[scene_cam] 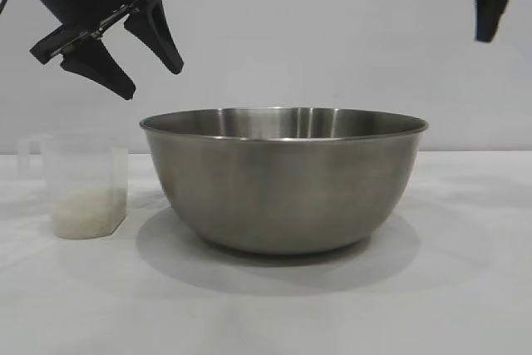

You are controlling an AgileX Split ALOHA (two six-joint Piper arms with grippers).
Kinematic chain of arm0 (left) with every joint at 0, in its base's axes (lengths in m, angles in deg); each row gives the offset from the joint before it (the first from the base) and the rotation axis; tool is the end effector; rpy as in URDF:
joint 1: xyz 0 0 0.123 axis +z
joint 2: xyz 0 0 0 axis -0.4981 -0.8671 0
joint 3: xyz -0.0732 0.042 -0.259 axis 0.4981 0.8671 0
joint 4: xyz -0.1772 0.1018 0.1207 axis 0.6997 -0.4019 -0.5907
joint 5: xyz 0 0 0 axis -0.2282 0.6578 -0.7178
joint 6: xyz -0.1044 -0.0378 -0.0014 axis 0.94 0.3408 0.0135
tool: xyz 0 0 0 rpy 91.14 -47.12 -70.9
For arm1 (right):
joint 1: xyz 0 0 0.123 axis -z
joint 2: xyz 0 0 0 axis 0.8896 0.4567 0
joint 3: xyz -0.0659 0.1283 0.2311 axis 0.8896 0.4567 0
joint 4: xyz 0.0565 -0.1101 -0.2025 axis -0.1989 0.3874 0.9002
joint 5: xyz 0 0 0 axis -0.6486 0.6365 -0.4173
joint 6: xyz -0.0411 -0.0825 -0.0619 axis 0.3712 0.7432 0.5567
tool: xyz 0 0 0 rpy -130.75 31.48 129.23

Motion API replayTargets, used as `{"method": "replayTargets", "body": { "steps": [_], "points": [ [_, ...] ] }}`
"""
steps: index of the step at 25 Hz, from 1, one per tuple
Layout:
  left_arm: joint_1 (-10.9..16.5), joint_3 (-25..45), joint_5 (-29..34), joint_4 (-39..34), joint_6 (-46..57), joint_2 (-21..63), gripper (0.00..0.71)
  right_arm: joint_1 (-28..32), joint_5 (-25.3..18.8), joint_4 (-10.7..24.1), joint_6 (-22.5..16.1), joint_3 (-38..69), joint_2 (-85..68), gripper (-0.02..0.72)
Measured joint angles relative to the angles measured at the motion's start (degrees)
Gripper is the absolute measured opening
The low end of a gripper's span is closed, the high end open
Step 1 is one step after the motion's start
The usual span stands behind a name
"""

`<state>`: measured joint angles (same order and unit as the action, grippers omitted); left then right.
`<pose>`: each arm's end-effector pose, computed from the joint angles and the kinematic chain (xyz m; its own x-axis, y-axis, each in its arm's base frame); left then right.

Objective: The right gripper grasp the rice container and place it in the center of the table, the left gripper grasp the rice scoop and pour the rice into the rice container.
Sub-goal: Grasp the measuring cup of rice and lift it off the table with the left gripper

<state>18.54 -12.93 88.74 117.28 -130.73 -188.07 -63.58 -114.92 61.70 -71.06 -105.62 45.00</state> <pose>0.3830 -0.1224 0.1872 -0.8036 0.0212 -0.5947 0.3185 0.8595 -0.3997 0.3286 0.0255 0.2922 -0.9472 -0.1189 -0.2977 -0.1699 0.9737 0.1516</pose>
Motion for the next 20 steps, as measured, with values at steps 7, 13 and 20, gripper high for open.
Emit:
{"method": "replayTargets", "body": {
  "steps": [7, 13, 20],
  "points": [
    [0.0, 0.0, 0.0, 0.0, 0.0, 0.0, 0.437, 0.0, -0.5, -0.1, 0.0, 15.2, -20.2, 0.503],
    [0.0, 0.0, 0.1, 0.0, 0.0, 0.0, 0.437, 0.0, -0.9, -0.1, 0.0, 28.7, -41.0, 0.503],
    [0.0, 0.0, 0.1, 0.0, 0.0, 0.0, 0.437, 0.0, 0.5, 3.1, 0.0, 42.6, -64.1, 0.503]
  ]
}}
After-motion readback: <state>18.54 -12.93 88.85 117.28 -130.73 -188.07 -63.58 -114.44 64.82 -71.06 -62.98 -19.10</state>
